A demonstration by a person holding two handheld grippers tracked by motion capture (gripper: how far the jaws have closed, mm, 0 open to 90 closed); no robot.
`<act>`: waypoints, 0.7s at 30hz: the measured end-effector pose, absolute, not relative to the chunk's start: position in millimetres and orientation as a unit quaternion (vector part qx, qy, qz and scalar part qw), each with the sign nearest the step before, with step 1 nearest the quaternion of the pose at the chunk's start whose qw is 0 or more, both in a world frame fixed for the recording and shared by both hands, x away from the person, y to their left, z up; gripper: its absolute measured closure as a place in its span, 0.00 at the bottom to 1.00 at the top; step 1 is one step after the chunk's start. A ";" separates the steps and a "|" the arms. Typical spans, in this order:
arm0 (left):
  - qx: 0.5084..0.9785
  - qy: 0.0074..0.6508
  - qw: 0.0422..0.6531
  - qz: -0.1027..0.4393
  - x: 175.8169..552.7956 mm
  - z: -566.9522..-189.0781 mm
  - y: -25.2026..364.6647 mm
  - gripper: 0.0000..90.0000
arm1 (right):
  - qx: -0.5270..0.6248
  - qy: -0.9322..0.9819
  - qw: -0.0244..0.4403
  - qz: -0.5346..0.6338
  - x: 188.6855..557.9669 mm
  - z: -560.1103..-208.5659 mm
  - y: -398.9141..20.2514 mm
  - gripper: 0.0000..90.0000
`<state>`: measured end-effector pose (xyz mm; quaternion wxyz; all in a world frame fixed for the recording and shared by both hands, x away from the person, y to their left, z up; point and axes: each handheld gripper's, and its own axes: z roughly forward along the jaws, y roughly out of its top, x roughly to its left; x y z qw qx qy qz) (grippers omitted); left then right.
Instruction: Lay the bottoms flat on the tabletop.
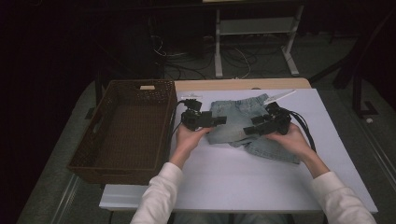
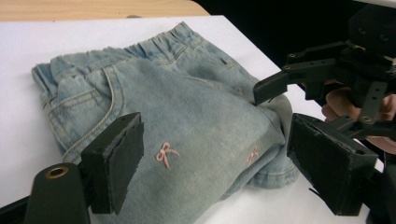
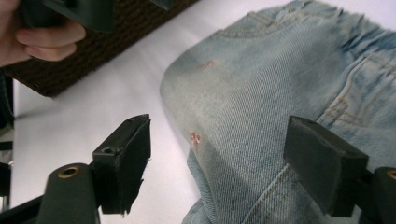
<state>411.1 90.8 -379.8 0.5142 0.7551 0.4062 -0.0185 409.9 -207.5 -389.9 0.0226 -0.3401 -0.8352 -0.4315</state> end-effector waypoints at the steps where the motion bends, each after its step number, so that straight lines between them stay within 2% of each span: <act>1: 0.755 0.406 0.515 -0.021 410.4 -381.0 91.4 0.20 | -0.340 -0.837 0.022 -0.428 410.6 -392.0 -206.3 0.30; 13: 0.747 0.424 0.512 -0.028 406.9 -397.8 98.8 0.20 | -0.340 -0.858 0.022 -0.385 417.0 -417.2 -197.5 0.51; 15: 0.748 0.425 0.509 -0.027 407.1 -399.2 98.7 0.20 | -0.339 -0.861 0.015 -0.380 417.0 -418.1 -196.6 0.57; 19: 0.743 0.430 0.513 -0.026 408.6 -400.0 100.0 0.20 | -0.328 -0.868 0.009 -0.373 418.7 -417.0 -194.8 0.84; 21: 0.738 0.434 0.515 -0.026 409.3 -399.5 100.2 0.20 | -0.329 -0.862 0.020 -0.385 422.1 -413.8 -196.0 0.92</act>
